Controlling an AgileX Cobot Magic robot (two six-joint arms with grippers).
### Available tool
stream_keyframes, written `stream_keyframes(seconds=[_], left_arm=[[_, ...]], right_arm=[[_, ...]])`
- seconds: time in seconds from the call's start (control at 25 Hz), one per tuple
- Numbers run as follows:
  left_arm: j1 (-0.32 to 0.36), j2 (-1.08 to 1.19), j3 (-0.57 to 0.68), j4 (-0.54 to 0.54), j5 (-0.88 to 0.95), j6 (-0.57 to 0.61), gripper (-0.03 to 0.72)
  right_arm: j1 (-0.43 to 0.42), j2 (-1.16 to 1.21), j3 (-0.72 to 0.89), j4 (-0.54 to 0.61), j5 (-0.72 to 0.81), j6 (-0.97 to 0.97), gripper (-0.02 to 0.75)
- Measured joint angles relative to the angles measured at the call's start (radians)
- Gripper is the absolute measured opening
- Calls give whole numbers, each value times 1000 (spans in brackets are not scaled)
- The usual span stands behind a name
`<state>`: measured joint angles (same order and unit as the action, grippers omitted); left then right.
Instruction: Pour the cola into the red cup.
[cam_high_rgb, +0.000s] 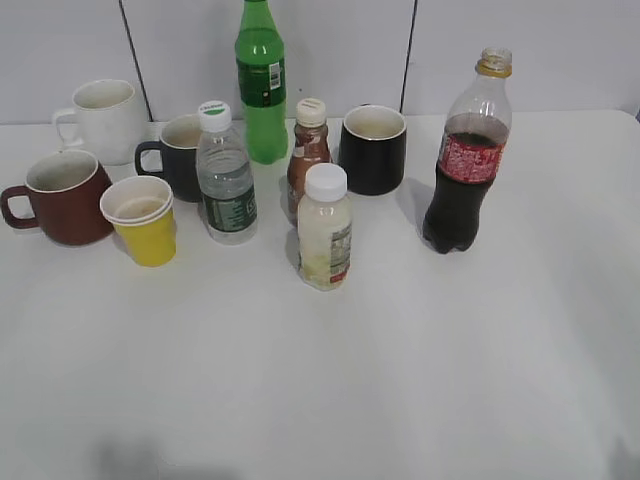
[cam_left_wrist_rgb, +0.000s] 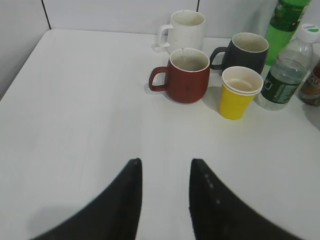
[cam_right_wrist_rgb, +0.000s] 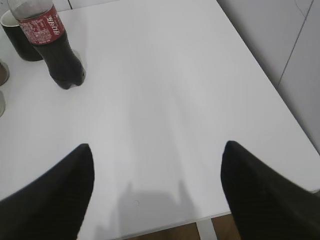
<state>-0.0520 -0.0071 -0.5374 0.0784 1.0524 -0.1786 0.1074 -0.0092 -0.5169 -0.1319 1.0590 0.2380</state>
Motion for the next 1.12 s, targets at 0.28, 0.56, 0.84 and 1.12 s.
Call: stream_keyframes(seconds=[0.28, 0.56, 0.84, 1.12], left_arm=[[0, 0, 0, 0, 0, 0, 237], [0, 0, 0, 0, 0, 0, 238], [0, 0, 0, 0, 0, 0, 238], [0, 0, 0, -11, -8, 0, 237]], right_arm=[[0, 0, 0, 0, 0, 0, 592], [0, 0, 0, 0, 0, 0, 592], [0, 0, 0, 0, 0, 0, 592], [0, 0, 0, 0, 0, 0, 592]])
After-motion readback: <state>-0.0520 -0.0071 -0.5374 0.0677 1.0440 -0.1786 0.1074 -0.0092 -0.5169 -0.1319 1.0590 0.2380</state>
